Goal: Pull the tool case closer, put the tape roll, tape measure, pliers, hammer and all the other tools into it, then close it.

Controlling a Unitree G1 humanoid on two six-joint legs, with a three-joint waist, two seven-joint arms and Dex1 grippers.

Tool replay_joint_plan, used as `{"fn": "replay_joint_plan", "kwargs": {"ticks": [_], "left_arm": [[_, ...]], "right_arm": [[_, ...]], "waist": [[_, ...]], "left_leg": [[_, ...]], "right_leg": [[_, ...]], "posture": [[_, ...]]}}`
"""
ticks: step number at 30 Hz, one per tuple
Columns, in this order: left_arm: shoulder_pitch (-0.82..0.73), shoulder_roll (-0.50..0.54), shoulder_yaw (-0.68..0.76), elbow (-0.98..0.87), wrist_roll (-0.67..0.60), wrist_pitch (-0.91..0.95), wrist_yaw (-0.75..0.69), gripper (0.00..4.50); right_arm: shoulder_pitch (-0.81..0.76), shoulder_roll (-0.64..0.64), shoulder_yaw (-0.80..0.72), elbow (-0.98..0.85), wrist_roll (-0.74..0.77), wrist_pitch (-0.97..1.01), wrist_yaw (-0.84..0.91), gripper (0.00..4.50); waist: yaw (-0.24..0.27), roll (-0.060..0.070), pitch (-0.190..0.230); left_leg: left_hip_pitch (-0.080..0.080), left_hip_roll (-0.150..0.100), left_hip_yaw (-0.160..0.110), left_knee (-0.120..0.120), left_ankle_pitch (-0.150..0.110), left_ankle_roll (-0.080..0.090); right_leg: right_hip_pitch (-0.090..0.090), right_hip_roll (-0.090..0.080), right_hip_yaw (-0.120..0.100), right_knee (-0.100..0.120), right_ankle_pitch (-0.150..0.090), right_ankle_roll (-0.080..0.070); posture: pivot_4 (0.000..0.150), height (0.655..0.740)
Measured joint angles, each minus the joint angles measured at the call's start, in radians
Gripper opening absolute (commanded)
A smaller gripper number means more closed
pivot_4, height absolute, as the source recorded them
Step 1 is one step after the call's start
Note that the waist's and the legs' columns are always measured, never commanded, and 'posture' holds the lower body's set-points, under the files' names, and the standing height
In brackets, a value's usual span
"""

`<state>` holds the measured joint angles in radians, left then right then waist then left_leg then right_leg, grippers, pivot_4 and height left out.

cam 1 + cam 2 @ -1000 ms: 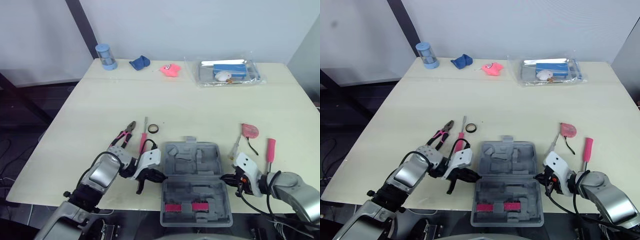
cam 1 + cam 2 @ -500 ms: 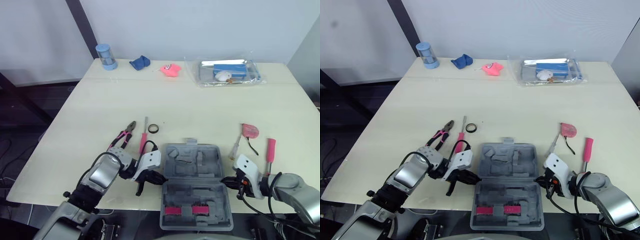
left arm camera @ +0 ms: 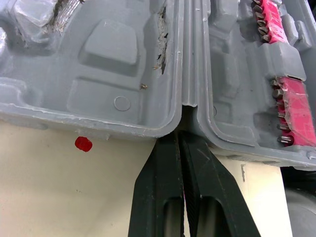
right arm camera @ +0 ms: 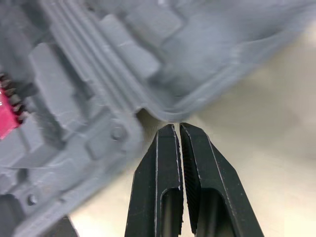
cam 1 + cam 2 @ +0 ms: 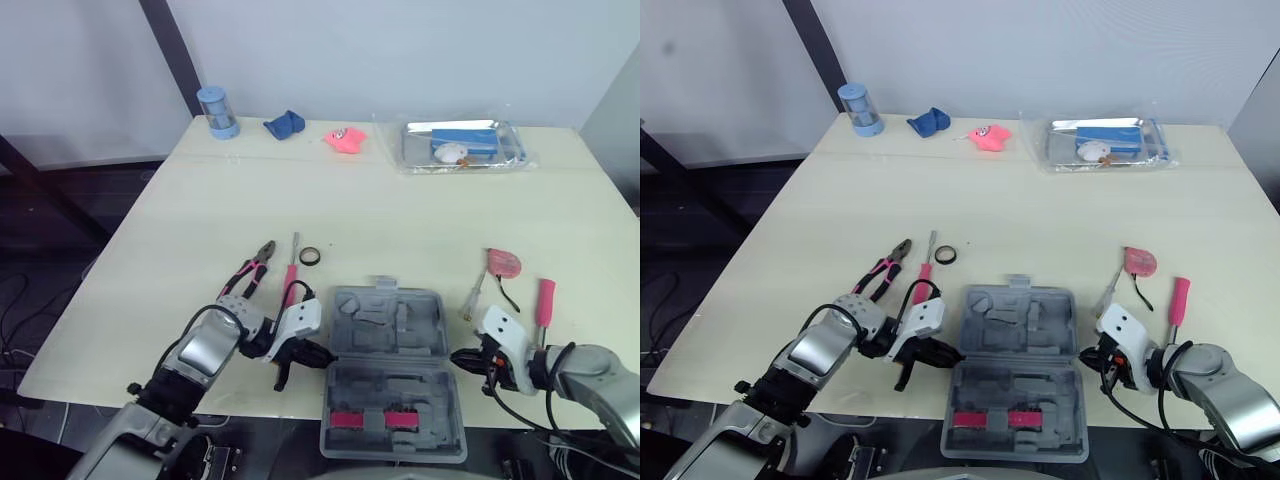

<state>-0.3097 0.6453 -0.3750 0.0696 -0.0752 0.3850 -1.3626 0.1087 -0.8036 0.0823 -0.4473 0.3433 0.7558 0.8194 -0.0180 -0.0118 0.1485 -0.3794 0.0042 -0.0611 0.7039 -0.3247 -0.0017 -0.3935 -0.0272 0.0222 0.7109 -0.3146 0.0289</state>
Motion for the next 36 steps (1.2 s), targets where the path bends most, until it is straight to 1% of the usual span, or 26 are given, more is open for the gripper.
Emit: {"fn": "replay_joint_plan", "kwargs": {"ticks": [3,7,8,10,13,14,17,19,20,21,22,23,24,25,26,27,28,29,30,32,33,36], "left_arm": [[0.013,0.018,0.016,-0.01,-0.017,0.006,0.013,0.16],[0.064,0.04,0.14,-0.018,-0.101,0.04,0.054,0.16],[0.081,0.041,0.195,-0.04,-0.138,0.04,0.067,0.16],[0.095,0.04,0.244,-0.064,-0.174,0.041,0.087,0.16],[0.165,0.044,0.379,-0.084,-0.235,0.035,0.151,0.16],[0.172,0.044,0.393,-0.085,-0.243,0.035,0.16,0.16],[0.284,0.049,0.542,-0.1,-0.292,0.021,0.228,0.16],[0.309,0.049,0.578,-0.101,-0.301,0.018,0.25,0.16],[0.329,0.046,0.6,-0.108,-0.31,0.017,0.266,0.05],[0.38,0.037,0.654,-0.12,-0.325,-0.003,0.291,0.0],[0.398,0.036,0.671,-0.12,-0.329,-0.008,0.297,0.0],[0.433,0.034,0.709,-0.115,-0.335,-0.023,0.31,0.51],[0.468,0.034,0.755,-0.096,-0.34,-0.032,0.324,0.74],[0.495,0.034,0.789,-0.081,-0.34,-0.045,0.338,1.24],[0.513,0.035,0.809,-0.069,-0.341,-0.059,0.345,1.63],[0.523,0.034,0.822,-0.057,-0.341,-0.069,0.347,2.05],[0.538,0.034,0.837,-0.05,-0.342,-0.077,0.351,2.41],[0.551,0.034,0.845,-0.047,-0.345,-0.085,0.354,2.89],[0.565,0.034,0.856,-0.047,-0.353,-0.092,0.353,3.33],[0.595,0.035,0.88,-0.041,-0.359,-0.116,0.347,4.19],[0.604,0.036,0.886,-0.036,-0.359,-0.123,0.346,4.42],[0.618,0.036,0.901,-0.034,-0.36,-0.136,0.351,4.42]], "right_arm": [[0.023,-0.01,-0.036,0.004,0.001,-0.024,0.003,0.17],[0.105,-0.006,-0.161,0.006,-0.002,-0.122,-0.006,0.17],[0.13,0.025,-0.212,0.006,-0.003,-0.18,-0.017,0.17],[0.163,0.047,-0.253,0.006,-0.006,-0.238,-0.027,0.17],[0.25,0.122,-0.376,0.012,-0.006,-0.374,-0.05,0.17],[0.258,0.13,-0.391,0.013,-0.004,-0.385,-0.052,0.17],[0.362,0.203,-0.551,0.047,0.021,-0.48,-0.063,0.17],[0.379,0.214,-0.588,0.072,0.024,-0.497,-0.063,0.17],[0.389,0.22,-0.61,0.089,0.031,-0.519,-0.056,0.38],[0.397,0.221,-0.661,0.138,0.043,-0.567,-0.038,0.76],[0.401,0.22,-0.68,0.157,0.045,-0.576,-0.037,0.9],[0.403,0.216,-0.713,0.202,0.048,-0.598,-0.029,1.2],[0.41,0.209,-0.756,0.256,0.05,-0.615,-0.02,1.81],[0.409,0.195,-0.777,0.308,0.054,-0.632,-0.006,2.34],[0.404,0.184,-0.785,0.344,0.059,-0.642,0.01,2.83],[0.398,0.178,-0.792,0.372,0.064,-0.652,0.025,3.19],[0.38,0.166,-0.797,0.409,0.071,-0.661,0.042,3.58],[0.373,0.152,-0.8,0.438,0.077,-0.669,0.057,4.09],[0.366,0.14,-0.806,0.463,0.085,-0.672,0.071,4.5],[0.342,0.115,-0.808,0.517,0.104,-0.669,0.104,4.5],[0.333,0.103,-0.808,0.541,0.11,-0.669,0.113,4.5],[0.29,0.067,-0.808,0.632,0.111,-0.673,0.129,4.5]], "waist": [[0.0,0.0,0.0],[0.002,0.0,0.001],[0.004,0.0,0.001],[0.005,0.001,0.002],[0.006,0.001,0.002],[0.006,0.001,0.002],[0.006,0.002,0.002],[0.006,0.002,0.002],[0.005,0.002,0.002],[0.004,0.003,0.002],[0.002,0.003,0.003],[0.001,0.003,0.003],[0.002,0.003,0.003],[0.003,0.004,0.003],[0.004,0.004,0.003],[0.004,0.004,0.004],[0.004,0.005,0.005],[0.004,0.007,0.007],[0.004,0.008,0.007],[0.004,0.008,0.007],[0.004,0.008,0.007],[0.004,0.008,0.007]], "left_leg": [[0.0,0.001,-0.001,0.0,0.0,0.0],[0.0,0.001,-0.001,0.0,0.0,0.0],[-0.001,0.001,-0.001,0.0,0.0,0.0],[-0.001,0.001,0.0,0.0,0.0,0.0],[-0.001,0.001,0.0,-0.001,0.0,0.0],[-0.001,0.001,0.0,-0.001,0.0,0.0],[0.0,0.001,0.0,-0.002,0.0,0.0],[0.0,0.001,0.0,-0.002,0.0,0.0],[0.001,0.001,0.001,-0.002,0.0,0.0],[0.002,0.001,0.001,-0.002,0.0,0.0],[0.003,0.001,0.002,-0.003,0.0,0.0],[0.004,0.001,0.002,-0.004,0.0,0.0],[0.004,0.001,0.001,-0.005,0.0,0.0],[0.004,0.001,0.001,-0.005,0.0,0.0],[0.005,0.001,0.001,-0.005,0.0,0.0],[0.006,0.001,0.001,-0.005,0.0,0.0],[0.01,0.001,0.001,-0.006,0.0,0.0],[0.018,0.001,0.002,-0.008,-0.001,0.001],[0.02,0.001,0.002,-0.013,0.0,0.002],[0.02,0.001,0.003,-0.016,0.001,0.003],[0.02,0.001,0.003,-0.016,0.001,0.003],[0.019,0.001,0.003,-0.019,0.001,0.003]], "right_leg": [[0.0,0.0,0.0,0.0,0.0,0.0],[0.0,-0.001,0.0,0.0,0.0,0.0],[0.0,-0.002,-0.001,0.0,0.0,0.0],[0.0,-0.003,-0.001,0.0,0.0,0.0],[0.0,-0.003,-0.001,-0.002,0.0,0.0],[0.0,-0.003,-0.001,-0.002,0.0,0.0],[0.0,-0.004,-0.001,-0.002,0.0,0.0],[0.001,-0.005,-0.001,-0.002,0.0,0.0],[0.001,-0.005,-0.001,-0.002,0.0,0.0],[0.002,-0.005,0.0,-0.002,0.0,0.0],[0.003,-0.005,0.0,-0.002,0.0,0.0],[0.003,-0.005,0.0,-0.003,0.0,0.0],[0.004,-0.005,0.0,-0.004,0.0,0.0],[0.004,-0.005,-0.001,-0.004,0.0,0.0],[0.004,-0.005,-0.001,-0.004,0.0,0.0],[0.006,-0.005,-0.001,-0.005,0.0,0.0],[0.011,-0.005,-0.001,-0.006,0.0,0.0],[0.018,-0.006,-0.001,-0.011,0.0,0.0],[0.02,-0.006,0.0,-0.015,0.0,0.0],[0.019,-0.007,0.0,-0.016,0.0,0.0],[0.019,-0.007,0.0,-0.016,0.0,0.0],[0.018,-0.007,0.0,-0.017,0.0,0.0]], "posture": [[0.15,0.74],[0.15,0.74],[0.15,0.74],[0.15,0.74],[0.15,0.74],[0.15,0.74],[0.15,0.74],[0.15,0.74],[0.15,0.74],[0.15,0.74],[0.15,0.74],[0.15,0.74],[0.15,0.74],[0.15,0.74],[0.15,0.74],[0.15,0.74],[0.15,0.74],[0.15,0.74],[0.15,0.74],[0.15,0.74],[0.15,0.74],[0.15,0.74]]}}
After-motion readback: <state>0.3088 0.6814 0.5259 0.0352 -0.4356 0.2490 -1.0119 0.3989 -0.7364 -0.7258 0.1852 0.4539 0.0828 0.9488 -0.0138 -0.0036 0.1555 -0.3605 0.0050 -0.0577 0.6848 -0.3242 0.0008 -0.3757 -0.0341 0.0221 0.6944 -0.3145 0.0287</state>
